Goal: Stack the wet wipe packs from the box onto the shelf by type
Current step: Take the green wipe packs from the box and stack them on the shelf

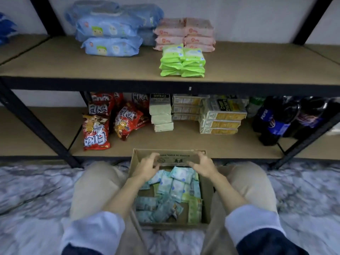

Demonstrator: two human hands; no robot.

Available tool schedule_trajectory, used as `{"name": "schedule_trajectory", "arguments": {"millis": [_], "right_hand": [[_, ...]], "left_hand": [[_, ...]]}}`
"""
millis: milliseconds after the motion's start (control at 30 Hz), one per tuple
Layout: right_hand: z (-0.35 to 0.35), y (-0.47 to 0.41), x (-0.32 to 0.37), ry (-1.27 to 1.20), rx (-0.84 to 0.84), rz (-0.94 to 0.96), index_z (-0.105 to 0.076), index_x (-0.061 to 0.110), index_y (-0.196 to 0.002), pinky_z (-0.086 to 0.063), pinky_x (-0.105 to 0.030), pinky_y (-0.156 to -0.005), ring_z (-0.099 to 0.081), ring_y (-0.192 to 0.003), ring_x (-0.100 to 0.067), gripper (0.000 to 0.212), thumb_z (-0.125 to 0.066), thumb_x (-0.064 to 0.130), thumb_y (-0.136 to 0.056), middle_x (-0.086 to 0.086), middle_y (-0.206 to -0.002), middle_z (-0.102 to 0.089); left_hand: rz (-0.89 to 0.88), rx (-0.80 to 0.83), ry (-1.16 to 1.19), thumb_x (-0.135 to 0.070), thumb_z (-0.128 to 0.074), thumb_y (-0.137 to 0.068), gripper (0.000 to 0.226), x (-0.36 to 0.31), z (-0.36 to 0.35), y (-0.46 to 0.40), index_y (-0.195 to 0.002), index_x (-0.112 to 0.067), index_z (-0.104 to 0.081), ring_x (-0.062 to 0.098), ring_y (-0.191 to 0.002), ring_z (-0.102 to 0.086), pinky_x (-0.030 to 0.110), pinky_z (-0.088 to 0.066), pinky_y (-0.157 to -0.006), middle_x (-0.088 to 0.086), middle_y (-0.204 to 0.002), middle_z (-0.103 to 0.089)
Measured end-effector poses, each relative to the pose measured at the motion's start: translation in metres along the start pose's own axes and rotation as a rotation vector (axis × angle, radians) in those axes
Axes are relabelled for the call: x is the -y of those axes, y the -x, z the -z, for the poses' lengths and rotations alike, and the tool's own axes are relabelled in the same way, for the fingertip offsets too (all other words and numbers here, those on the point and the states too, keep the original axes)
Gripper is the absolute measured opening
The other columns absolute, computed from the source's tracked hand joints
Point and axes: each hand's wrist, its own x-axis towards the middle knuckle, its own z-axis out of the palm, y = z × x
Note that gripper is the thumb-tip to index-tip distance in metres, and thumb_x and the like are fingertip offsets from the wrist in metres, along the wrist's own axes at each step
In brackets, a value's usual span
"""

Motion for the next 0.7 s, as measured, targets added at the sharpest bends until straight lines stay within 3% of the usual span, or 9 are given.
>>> {"name": "schedule_trajectory", "arguments": {"millis": [67, 167, 333, 467, 600, 700], "right_hand": [[-0.017, 0.0, -0.01, 0.104, 0.171, -0.06, -0.035, 0.011, -0.14, -0.04, -0.03, -0.096, -0.045, -0.126, -0.029, 0.062, -0.06, 0.037, -0.089, -0.013, -0.141, -0.044], [-0.042, 0.003, -0.023, 0.12, 0.303, -0.135, -0.029, 0.01, -0.143, -0.041, -0.027, -0.088, -0.046, -0.125, -0.03, 0.063, -0.058, 0.032, -0.091, -0.014, -0.143, -0.041], [-0.075, 0.003, -0.054, 0.086, 0.336, -0.255, -0.029, 0.009, -0.144, -0.04, -0.03, -0.095, -0.044, -0.127, -0.029, 0.061, -0.056, 0.027, -0.092, -0.013, -0.145, -0.038], [-0.095, -0.003, -0.079, -0.01, 0.29, -0.355, -0.03, 0.009, -0.142, -0.045, -0.035, -0.091, -0.052, -0.118, -0.032, 0.058, -0.056, 0.02, -0.092, -0.016, -0.138, -0.045], [-0.12, -0.016, -0.111, -0.057, 0.274, -0.444, -0.022, 0.01, -0.146, -0.044, -0.034, -0.09, -0.051, -0.119, -0.034, 0.068, -0.059, 0.02, -0.09, -0.018, -0.137, -0.047], [-0.142, -0.028, -0.131, -0.076, 0.293, -0.503, -0.015, 0.013, -0.148, -0.042, -0.034, -0.096, -0.045, -0.126, -0.033, 0.071, -0.057, 0.015, -0.091, -0.017, -0.143, -0.04]], "left_hand": [[0.06, 0.143, 0.024, -0.023, -0.05, -0.094, 0.046, 0.01, -0.025, 0.001, -0.137, -0.021, -0.035, 0.024, -0.118, -0.049, 0.033, -0.043, -0.093, 0.005, -0.131, -0.051], [0.117, 0.216, 0.086, -0.021, -0.048, -0.095, 0.044, 0.026, -0.053, 0.005, -0.137, -0.016, -0.036, 0.025, -0.109, -0.055, 0.031, -0.045, -0.086, 0.008, -0.122, -0.056], [0.178, 0.274, 0.086, -0.016, -0.05, -0.093, 0.044, 0.062, -0.077, 0.007, -0.135, -0.011, -0.038, 0.026, -0.102, -0.059, 0.029, -0.045, -0.084, 0.013, -0.111, -0.062], [0.202, 0.296, 0.082, -0.013, -0.049, -0.093, 0.043, 0.082, -0.091, -0.003, -0.135, -0.007, -0.038, 0.029, -0.107, -0.056, 0.027, -0.041, -0.079, 0.017, -0.115, -0.06], [0.223, 0.312, 0.122, -0.013, -0.05, -0.093, 0.047, 0.097, -0.107, -0.022, -0.137, -0.005, -0.036, 0.031, -0.111, -0.056, 0.033, -0.043, -0.09, 0.018, -0.117, -0.06], [0.229, 0.334, 0.123, -0.014, -0.048, -0.095, 0.047, 0.108, -0.121, -0.034, -0.138, -0.004, -0.032, 0.033, -0.105, -0.057, 0.034, -0.044, -0.081, 0.018, -0.108, -0.06]]}}
